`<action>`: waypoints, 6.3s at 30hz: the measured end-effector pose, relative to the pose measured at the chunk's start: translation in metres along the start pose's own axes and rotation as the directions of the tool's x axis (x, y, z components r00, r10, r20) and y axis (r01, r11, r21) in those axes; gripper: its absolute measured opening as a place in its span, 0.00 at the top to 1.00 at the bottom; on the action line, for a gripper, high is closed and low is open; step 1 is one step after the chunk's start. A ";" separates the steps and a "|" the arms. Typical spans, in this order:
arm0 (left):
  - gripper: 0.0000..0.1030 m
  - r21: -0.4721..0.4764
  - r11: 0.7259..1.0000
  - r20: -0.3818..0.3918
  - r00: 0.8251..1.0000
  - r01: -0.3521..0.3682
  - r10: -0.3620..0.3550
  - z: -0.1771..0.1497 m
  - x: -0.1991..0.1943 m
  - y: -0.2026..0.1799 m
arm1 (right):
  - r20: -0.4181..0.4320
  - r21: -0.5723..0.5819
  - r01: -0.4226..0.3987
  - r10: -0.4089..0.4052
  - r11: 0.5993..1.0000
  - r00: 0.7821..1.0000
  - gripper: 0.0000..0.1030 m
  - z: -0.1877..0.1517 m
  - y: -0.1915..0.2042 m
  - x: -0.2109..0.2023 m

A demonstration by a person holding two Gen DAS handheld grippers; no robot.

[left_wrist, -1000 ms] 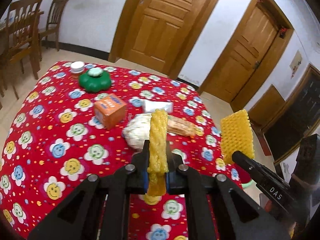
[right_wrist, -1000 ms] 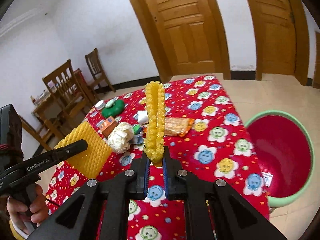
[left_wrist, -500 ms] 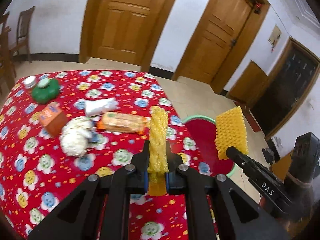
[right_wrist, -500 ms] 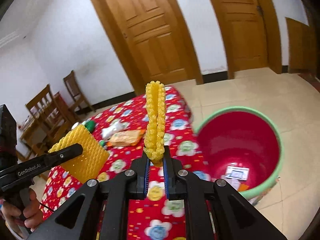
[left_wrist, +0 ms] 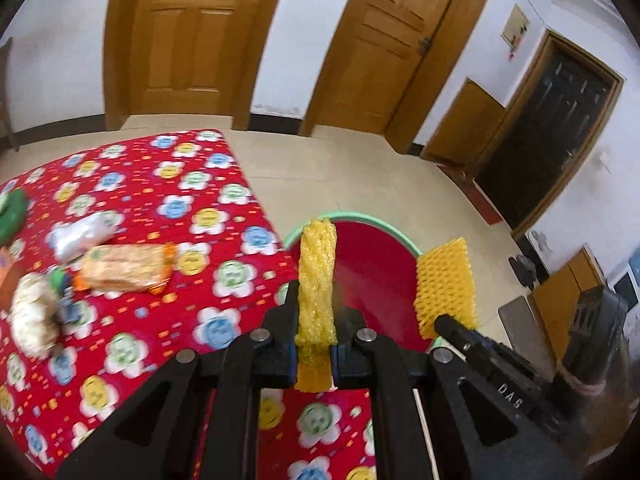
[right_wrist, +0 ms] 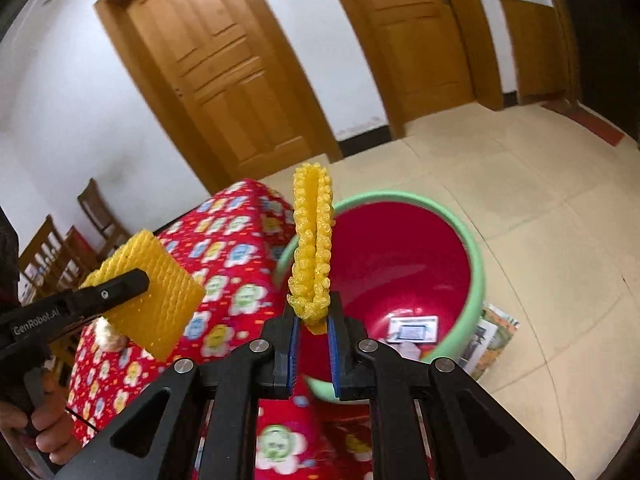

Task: Collect trash
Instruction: 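Carry both yellow nets over the red bin and open both tools to drop them, then move both open tools back over the table, then grasp the crumpled white paper with the left tool, then grasp the orange-wrapped biscuit pack with the right tool while the left tool holds the paper, then carry the paper and biscuit pack over the bin and open both tools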

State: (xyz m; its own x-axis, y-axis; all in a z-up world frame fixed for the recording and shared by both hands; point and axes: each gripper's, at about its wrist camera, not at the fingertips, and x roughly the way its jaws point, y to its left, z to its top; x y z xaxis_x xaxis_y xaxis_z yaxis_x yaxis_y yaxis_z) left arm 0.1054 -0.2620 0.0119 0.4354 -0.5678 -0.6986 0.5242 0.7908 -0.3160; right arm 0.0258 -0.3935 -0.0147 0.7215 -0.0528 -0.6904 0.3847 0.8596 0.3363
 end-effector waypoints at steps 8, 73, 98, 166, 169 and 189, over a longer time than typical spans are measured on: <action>0.90 0.065 0.997 -0.031 0.999 0.042 -0.040 0.008 0.050 -0.028 | -0.031 0.055 0.026 -0.025 0.998 0.999 0.87 0.001 -0.030 0.015; 0.62 -0.187 0.937 0.038 0.951 -0.295 0.307 -0.019 -0.056 0.111 | -0.018 -0.026 -0.058 0.058 0.998 0.998 0.53 0.003 0.015 -0.006; 0.54 -0.305 0.866 -0.045 0.914 -0.396 0.402 -0.039 -0.045 0.203 | -0.114 -0.139 -0.105 0.089 0.985 0.989 0.33 0.007 0.073 0.031; 0.60 -0.324 0.901 0.063 0.943 -0.289 0.326 -0.054 -0.104 0.176 | -0.266 -0.318 -0.241 0.158 0.917 0.951 0.39 -0.013 0.151 0.099; 0.60 -0.288 0.920 0.062 0.954 -0.266 0.295 -0.051 -0.098 0.157 | -0.228 -0.291 -0.209 0.145 0.934 0.963 0.39 -0.011 0.134 0.082; 0.60 -0.093 0.985 -0.002 0.990 -0.144 0.144 -0.034 -0.045 0.059 | -0.110 -0.080 0.043 -0.051 0.996 0.993 0.37 -0.002 0.004 0.042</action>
State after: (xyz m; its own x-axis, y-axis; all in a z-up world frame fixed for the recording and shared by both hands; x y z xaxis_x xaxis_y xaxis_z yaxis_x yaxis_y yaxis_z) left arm 0.0920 -0.1820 0.0032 0.5050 -0.4472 -0.7382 0.3855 0.8821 -0.2707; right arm 0.0571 -0.3912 -0.0437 0.6328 -0.0403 -0.7733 0.3676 0.8946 0.2542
